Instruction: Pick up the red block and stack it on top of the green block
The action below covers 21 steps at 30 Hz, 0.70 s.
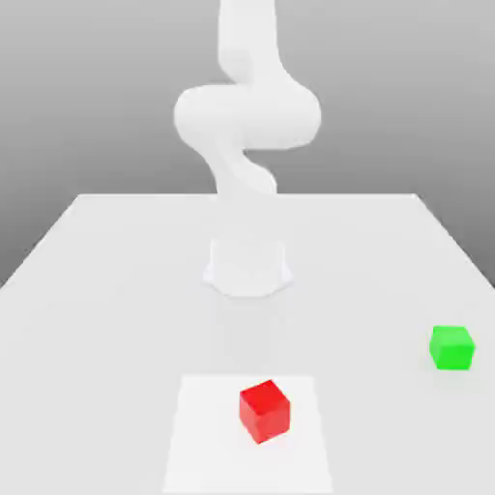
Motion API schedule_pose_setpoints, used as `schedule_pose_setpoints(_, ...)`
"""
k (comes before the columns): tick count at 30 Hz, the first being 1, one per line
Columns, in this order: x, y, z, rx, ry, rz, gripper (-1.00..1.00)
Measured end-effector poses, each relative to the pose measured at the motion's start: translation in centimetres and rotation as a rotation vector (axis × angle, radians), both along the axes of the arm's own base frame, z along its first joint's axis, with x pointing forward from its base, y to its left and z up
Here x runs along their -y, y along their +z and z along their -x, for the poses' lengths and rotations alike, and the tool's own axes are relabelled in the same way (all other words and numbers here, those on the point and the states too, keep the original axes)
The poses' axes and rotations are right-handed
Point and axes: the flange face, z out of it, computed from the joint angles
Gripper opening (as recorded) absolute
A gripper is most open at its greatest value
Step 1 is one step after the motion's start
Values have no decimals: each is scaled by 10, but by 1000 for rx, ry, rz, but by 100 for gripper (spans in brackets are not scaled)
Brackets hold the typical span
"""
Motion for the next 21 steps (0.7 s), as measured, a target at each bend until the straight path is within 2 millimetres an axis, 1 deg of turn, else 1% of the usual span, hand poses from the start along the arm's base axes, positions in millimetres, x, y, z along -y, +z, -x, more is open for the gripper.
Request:
schedule_pose_setpoints(2, -2, -47, -26, -76, 39, 29, 0)
schedule_pose_setpoints(5, -6, -115, -52, -181, 97, 66, 0)
schedule_pose_setpoints(7, -8, -161, -63, -250, 137, 88, 0)
schedule_pose_setpoints(10, -12, -230, -71, -352, 201, 115, 0)
schedule_pose_setpoints(13, -15, -298, -67, -454, 268, 138, 0)
schedule_pose_setpoints(15, -17, -342, -60, -521, 314, 150, 0)
schedule_pose_setpoints(17, -18, -384, -47, -588, 361, 159, 0)
schedule_pose_setpoints(19, -20, -424, -31, -654, 412, 166, 0)
schedule_pose_setpoints(21, -21, -454, -21, -690, 438, 169, 0)
